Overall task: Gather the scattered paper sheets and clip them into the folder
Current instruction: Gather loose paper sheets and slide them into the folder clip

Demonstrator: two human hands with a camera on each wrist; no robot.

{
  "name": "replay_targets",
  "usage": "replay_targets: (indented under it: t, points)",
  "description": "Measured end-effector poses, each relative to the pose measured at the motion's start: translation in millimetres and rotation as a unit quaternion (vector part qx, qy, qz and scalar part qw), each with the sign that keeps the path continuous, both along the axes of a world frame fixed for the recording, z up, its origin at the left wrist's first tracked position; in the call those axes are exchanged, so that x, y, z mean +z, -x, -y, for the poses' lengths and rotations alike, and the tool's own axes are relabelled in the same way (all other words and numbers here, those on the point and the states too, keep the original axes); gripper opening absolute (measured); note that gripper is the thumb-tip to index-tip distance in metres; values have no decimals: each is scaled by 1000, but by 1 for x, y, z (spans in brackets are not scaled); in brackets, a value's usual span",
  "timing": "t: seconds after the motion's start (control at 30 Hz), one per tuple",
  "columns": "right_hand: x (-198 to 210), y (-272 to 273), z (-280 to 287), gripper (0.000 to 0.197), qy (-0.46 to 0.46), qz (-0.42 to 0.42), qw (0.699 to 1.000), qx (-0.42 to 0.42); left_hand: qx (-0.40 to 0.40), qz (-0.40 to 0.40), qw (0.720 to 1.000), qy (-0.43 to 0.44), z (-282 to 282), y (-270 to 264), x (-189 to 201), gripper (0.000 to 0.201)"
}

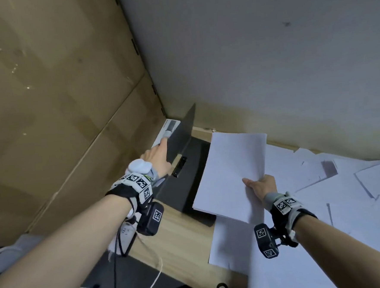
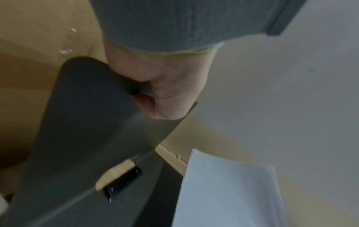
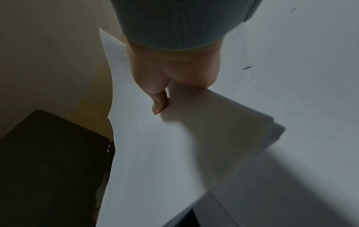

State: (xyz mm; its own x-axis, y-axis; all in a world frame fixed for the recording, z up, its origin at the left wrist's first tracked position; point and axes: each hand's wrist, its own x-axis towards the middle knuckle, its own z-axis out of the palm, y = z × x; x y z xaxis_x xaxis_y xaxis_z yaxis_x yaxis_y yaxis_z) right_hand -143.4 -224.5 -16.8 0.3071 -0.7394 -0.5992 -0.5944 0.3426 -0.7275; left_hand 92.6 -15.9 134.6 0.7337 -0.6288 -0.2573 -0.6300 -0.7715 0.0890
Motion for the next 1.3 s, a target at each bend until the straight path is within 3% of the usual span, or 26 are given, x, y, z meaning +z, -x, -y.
replay_targets:
  t: [0.2, 0.3, 0.37, 0.47, 0.57, 0.73, 0.87, 0.93, 1.0, 1.03, 1.1, 1.2, 1.27, 1.3]
  points:
    - [2, -22, -22, 37, 1, -26, 999, 20, 59, 6, 998, 25, -31, -30, -13, 93]
    - [2, -24, -33, 34, -6, -44, 999, 19, 22, 82, 995, 47, -35, -39, -31, 97]
    - [-5, -28, -38, 32, -8, -54, 998, 9, -30, 90, 989, 117, -29, -49, -46, 87]
    - [-9, -27, -41, 39, -16, -53, 998, -10, -80, -14, 984, 162, -10, -45, -64, 53]
    - [-6, -29, -47, 35, -23, -38, 999, -26, -67, -66, 994, 59, 8, -40, -87, 16]
    - [-17, -31, -60, 27, -32, -36, 997, -58, -115, -95, 986, -79, 32, -46, -164, 32]
    - [-21, -35, -65, 25, -40, -30, 996, -68, -165, -61, 977, -121, 36, -50, -180, 45]
    - [-25, -40, -65, 23, -45, -28, 996, -70, -208, -51, 965, -151, 40, -53, -182, 39]
    - [-29, -47, -64, 24, -55, -24, 996, -73, -196, -89, 959, -184, 44, -56, -176, 17]
    - [-30, -50, -65, 25, -58, -19, 996, -71, -176, -128, 958, -187, 43, -55, -174, 11]
    - [-31, -57, -66, 24, -68, -13, 995, -66, -186, -136, 951, -207, 41, -60, -176, 26]
    - [-35, -71, -68, 23, -66, -28, 995, -63, -172, -170, 949, -203, 43, -66, -177, 25]
    - [-40, -79, -69, 37, -53, -47, 995, -68, -143, -186, 962, -139, 44, -66, -179, 18]
    - [-43, -83, -69, 42, -48, -54, 995, -70, -159, -163, 964, -139, 45, -67, -178, 24]
